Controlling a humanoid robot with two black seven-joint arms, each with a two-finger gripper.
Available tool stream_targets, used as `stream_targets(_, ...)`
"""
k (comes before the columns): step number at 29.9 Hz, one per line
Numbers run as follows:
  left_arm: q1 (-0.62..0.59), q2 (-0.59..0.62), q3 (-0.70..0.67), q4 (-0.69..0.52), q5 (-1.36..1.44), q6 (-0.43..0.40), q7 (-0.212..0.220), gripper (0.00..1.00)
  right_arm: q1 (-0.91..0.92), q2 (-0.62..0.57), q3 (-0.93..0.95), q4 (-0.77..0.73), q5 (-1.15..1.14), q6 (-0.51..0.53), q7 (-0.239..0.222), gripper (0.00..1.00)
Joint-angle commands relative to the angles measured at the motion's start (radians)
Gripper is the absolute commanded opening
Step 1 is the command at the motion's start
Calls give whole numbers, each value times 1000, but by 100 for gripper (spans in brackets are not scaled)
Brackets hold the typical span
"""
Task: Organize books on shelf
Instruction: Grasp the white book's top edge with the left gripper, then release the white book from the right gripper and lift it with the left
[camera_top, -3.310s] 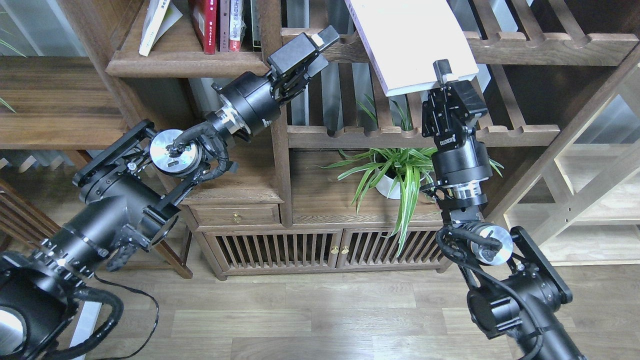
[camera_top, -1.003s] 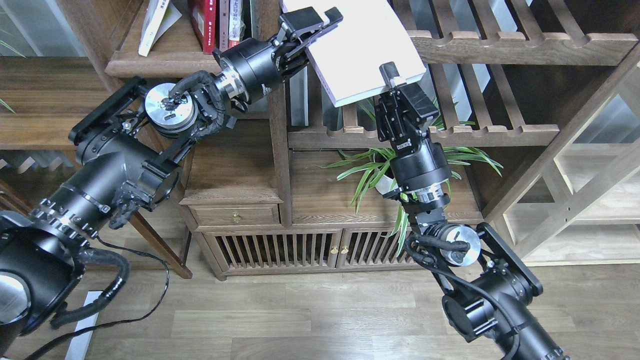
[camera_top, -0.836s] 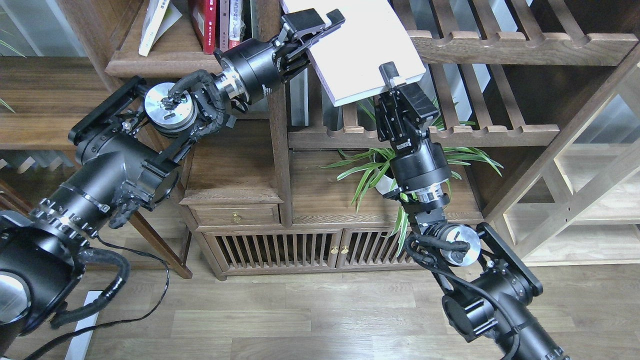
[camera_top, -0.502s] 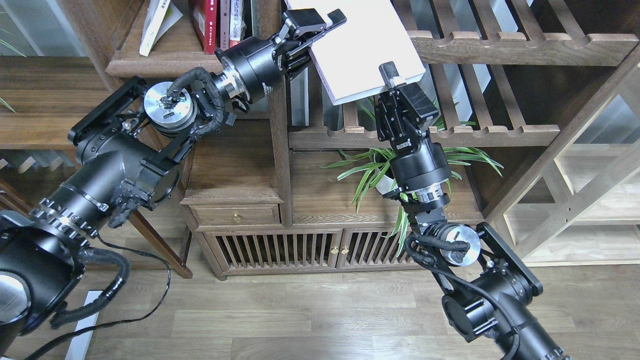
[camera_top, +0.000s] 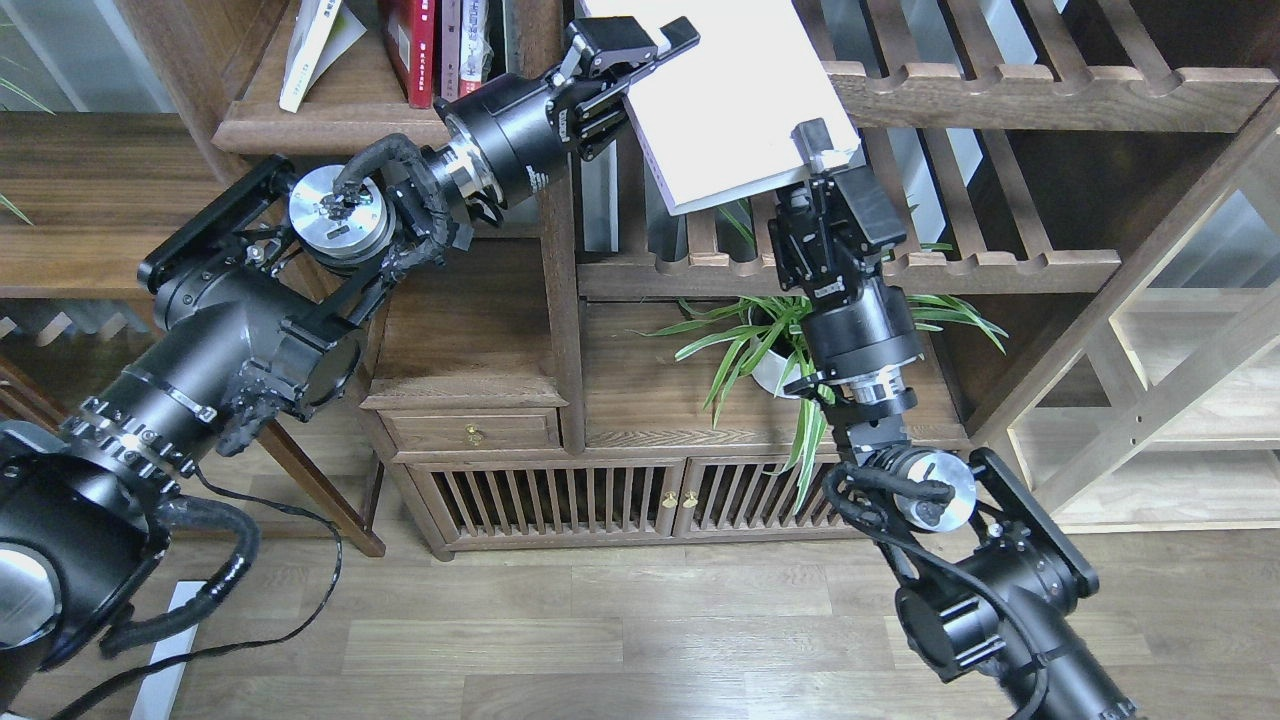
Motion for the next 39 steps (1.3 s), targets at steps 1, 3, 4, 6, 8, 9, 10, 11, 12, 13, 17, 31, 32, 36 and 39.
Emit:
stream_targets(1, -3, 0, 4, -2, 16, -7, -2, 3, 2, -21, 12, -6, -13, 0, -1, 68)
stream_targets(3, -3, 0, 4, -2, 38, -15, -2, 3, 2, -38, 24, -10, -18, 0, -1, 71)
stream_targets(4, -3, 0, 4, -2, 47, -18, -2, 3, 2, -44, 25, -12, -18, 0, -1, 72)
stream_targets(6, -6, 0, 7, -7, 55, -24, -3, 3, 2, -66, 39, -33, -18, 0, -1, 73)
stream_targets(8, -10, 0, 13, -19, 85, -37, -5, 3, 0, -87, 61, -64, -18, 0, 0, 75)
stream_targets(9, -12, 0, 13, -25, 113, -46, -6, 3, -1, -94, 71, -78, -15, 0, 2, 76)
stream_targets(10, -10, 0, 12, -33, 144, -56, -5, 3, -4, -97, 82, -93, -10, 0, 3, 77)
stream_targets(11, -10, 0, 12, -45, 185, -75, -3, 3, -13, -97, 99, -108, -4, 0, 5, 78)
stream_targets(12, -10, 0, 9, -57, 216, -96, -3, 3, -24, -97, 113, -119, -1, 0, 3, 78)
stream_targets(13, -10, 0, 6, -71, 240, -118, -3, 3, -29, -98, 120, -130, 0, 0, 3, 78)
stream_targets(17, -10, 0, 9, -174, 381, -185, -6, 3, -30, -98, 150, -196, 8, 0, 5, 80)
stream_targets(31, 3, 394, -77, -658, 633, -190, -5, 2, -9, -149, 141, -274, -1, 0, 0, 80)
stream_targets(32, 6, 420, -85, -692, 641, -188, -5, 2, -9, -153, 139, -276, -1, 0, -1, 80)
stream_targets(36, 46, 543, -134, -824, 694, -187, -8, 1, -10, -181, 134, -282, -1, 0, -3, 80)
stream_targets(39, 100, 595, -201, -898, 742, -185, -6, 0, -12, -192, 133, -288, -1, 0, -6, 80)
